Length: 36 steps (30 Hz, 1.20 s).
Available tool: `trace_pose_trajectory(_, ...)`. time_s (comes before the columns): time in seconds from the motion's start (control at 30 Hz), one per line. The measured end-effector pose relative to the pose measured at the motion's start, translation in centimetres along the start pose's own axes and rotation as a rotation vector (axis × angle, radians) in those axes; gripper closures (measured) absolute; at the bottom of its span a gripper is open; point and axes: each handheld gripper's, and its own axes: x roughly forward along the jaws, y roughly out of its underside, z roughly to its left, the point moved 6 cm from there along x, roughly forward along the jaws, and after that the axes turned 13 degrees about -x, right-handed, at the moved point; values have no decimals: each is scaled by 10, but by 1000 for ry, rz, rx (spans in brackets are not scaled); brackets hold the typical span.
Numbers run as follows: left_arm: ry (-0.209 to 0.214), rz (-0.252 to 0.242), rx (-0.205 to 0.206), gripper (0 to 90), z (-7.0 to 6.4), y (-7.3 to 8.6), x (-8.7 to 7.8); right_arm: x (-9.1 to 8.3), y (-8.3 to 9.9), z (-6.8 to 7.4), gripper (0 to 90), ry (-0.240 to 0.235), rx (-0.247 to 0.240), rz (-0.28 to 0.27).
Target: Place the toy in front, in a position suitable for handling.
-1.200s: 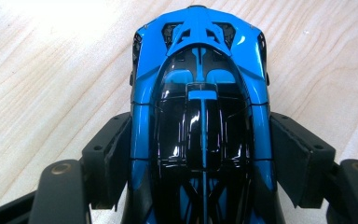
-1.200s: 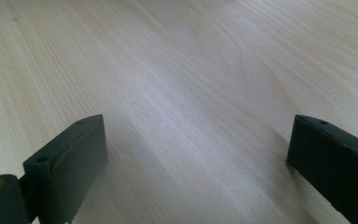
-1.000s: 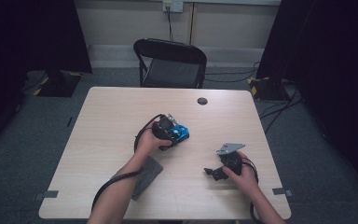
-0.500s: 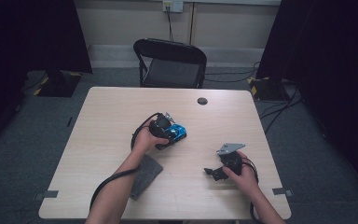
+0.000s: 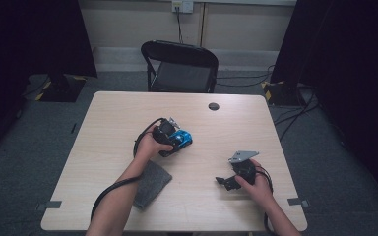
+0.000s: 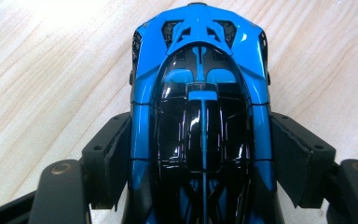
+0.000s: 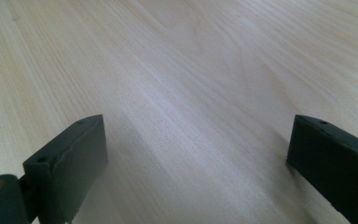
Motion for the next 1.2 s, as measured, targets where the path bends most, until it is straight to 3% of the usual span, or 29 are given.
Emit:
trace_pose_trajectory(0.17, -1, 0, 0, 279, 0, 0, 0, 0, 0, 0, 43, 0, 0, 0)
trace_pose_trajectory(0.27, -10, -27, -13, 273, 0, 1, 1, 0, 0, 0, 43, 0, 0, 0)
trace_pose_trajectory(0.33, -10, -48, -50, 220, 0, 0, -2, 0, 0, 0, 43, 0, 0, 0)
trace_pose_trajectory(0.43, -11, -61, -67, 202, 1, -1, -5, 0, 0, 0, 43, 0, 0, 0)
trace_pose_trajectory(0.63, -2, -76, -65, 202, -1, -2, -14, 0, 0, 0, 43, 0, 0, 0)
trace_pose_trajectory(0.93, 26, -145, -82, 219, -8, 2, -47, 0, 0, 0, 43, -1, 0, 0)
trace_pose_trajectory(1.2, 53, -197, -115, 234, -15, 32, -78, 0, 0, 0, 43, 0, 0, 0)
